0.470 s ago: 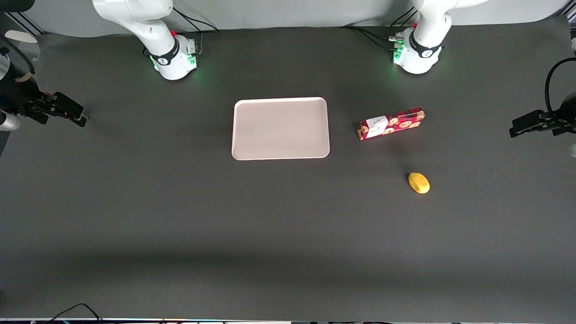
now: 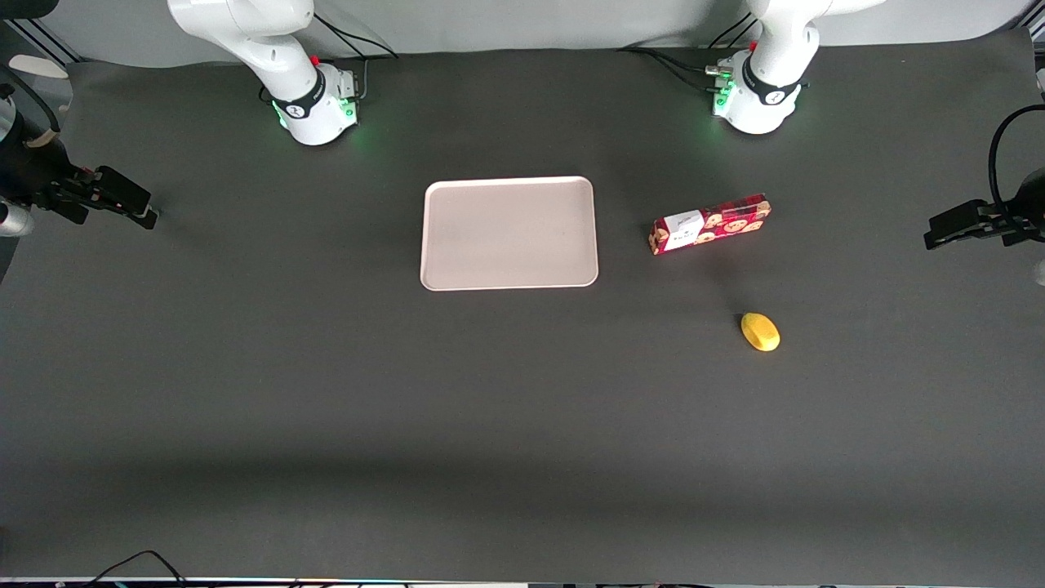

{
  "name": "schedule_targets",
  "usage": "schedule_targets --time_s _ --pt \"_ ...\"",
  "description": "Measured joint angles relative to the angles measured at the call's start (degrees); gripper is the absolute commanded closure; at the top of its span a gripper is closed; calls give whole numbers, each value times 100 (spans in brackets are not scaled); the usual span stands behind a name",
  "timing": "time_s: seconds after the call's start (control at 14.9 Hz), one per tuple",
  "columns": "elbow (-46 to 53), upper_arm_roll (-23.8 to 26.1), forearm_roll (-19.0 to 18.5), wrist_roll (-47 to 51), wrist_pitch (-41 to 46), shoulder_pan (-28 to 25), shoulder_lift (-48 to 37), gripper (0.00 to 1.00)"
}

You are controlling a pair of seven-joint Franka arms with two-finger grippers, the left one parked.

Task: Place coke bottle on tray

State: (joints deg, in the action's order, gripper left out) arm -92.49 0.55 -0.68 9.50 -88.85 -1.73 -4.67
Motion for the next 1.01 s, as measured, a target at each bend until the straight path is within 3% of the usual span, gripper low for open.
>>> schedule_targets --time_s 1.01 --pt "59 40 1 0 91 43 12 0"
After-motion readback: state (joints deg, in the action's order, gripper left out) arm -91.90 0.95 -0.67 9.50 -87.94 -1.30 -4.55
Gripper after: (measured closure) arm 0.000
